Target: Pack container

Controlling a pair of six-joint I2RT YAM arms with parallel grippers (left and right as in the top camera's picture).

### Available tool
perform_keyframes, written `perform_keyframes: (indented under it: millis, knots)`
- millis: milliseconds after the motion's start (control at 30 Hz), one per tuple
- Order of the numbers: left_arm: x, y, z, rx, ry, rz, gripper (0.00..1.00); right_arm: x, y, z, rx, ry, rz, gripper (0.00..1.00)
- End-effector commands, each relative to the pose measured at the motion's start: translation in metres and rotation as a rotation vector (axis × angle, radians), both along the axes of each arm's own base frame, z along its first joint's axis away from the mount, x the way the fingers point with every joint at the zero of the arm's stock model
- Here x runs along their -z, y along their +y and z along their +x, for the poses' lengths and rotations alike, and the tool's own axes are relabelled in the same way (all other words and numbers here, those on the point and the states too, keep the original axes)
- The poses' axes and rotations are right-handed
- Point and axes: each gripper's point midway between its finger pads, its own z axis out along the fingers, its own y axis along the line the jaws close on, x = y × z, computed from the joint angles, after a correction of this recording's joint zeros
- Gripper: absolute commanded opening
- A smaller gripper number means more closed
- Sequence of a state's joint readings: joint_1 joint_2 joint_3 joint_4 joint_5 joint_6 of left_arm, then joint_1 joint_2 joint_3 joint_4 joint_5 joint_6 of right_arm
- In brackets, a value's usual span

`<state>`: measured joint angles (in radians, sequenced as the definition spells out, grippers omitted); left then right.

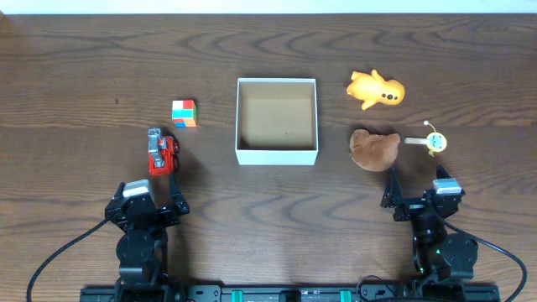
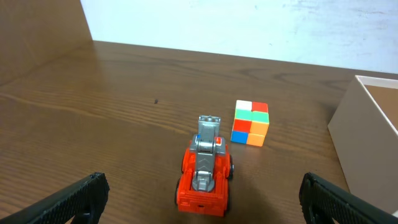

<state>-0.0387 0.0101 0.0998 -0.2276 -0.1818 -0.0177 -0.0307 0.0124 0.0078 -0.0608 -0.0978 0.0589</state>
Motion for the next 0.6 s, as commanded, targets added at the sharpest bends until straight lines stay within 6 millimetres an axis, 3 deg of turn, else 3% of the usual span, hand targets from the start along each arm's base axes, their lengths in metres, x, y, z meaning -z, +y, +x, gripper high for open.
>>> perform_keyframes:
  millis: [0, 567]
  knots:
    - [0.0125, -0.0011, 0.0004, 0.013, 0.029, 0.014, 0.98, 0.0003, -0.0014, -0.0002, 0.004, -0.002, -0.012, 0.99]
    - [0.0101, -0.0012, 0.001, 0.013, 0.019, 0.013, 0.98, 0.0003, -0.0014, -0.0002, 0.004, -0.002, -0.012, 0.99]
